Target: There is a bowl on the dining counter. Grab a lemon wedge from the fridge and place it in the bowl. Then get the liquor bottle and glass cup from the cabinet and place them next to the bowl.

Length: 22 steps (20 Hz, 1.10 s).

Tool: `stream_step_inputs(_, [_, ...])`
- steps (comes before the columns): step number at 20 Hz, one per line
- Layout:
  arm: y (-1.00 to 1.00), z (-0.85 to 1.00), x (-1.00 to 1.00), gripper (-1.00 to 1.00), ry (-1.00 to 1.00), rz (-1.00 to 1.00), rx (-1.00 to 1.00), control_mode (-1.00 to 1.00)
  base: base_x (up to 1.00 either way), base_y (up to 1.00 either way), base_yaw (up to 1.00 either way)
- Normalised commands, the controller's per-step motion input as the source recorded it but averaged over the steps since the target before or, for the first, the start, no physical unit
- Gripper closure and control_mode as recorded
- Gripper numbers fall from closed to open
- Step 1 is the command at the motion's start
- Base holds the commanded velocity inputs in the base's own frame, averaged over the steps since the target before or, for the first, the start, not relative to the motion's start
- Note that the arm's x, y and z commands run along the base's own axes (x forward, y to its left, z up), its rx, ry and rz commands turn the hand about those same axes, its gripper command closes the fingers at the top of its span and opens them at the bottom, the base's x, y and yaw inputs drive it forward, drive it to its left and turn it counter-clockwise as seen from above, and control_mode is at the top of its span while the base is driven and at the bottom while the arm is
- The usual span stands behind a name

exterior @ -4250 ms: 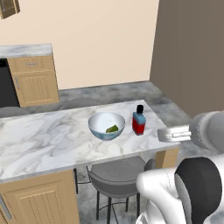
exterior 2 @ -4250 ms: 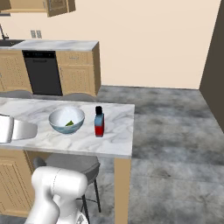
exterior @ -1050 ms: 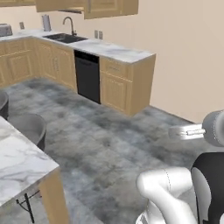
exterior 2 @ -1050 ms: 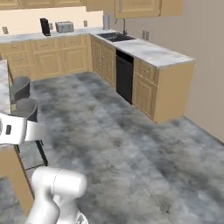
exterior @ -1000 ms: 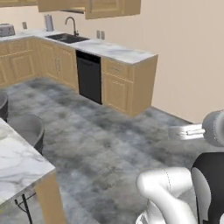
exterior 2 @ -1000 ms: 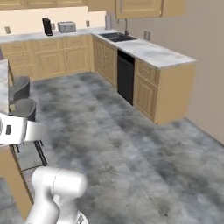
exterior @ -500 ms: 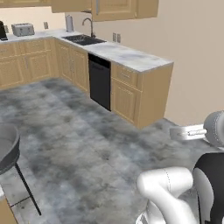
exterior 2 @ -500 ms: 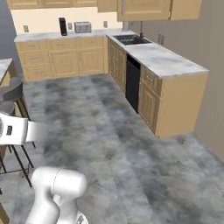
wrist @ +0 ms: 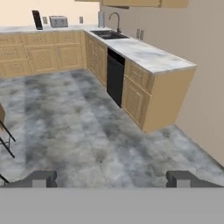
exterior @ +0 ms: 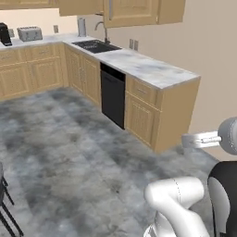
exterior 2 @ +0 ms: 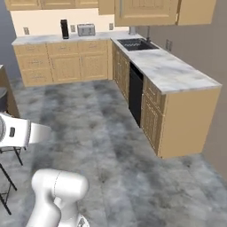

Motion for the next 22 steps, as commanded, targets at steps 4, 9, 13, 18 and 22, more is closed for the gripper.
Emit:
stream_step_inputs(4, [0.00,0.00,0.00,-1.00,0.00,0.00,0.00,1.00,1.00,0.00,0.16])
stream_step_inputs(9, [0.00,0.00,0.00,-1.00,0.00,0.00,0.00,1.00,1.00,0.00,0.15])
stream_step_inputs(13, [0.00,0.00,0.00,-1.00,0.00,0.00,0.00,1.00,1.00,0.01,0.07])
stream_step_inputs(18, [0.00,0.00,0.00,-1.00,0.00,0.00,0.00,1.00,1.00,0.14,0.00])
stream_step_inputs(22, [0.00,0.00,0.00,-1.00,0.00,0.00,0.00,1.00,0.96,0.24,-0.06])
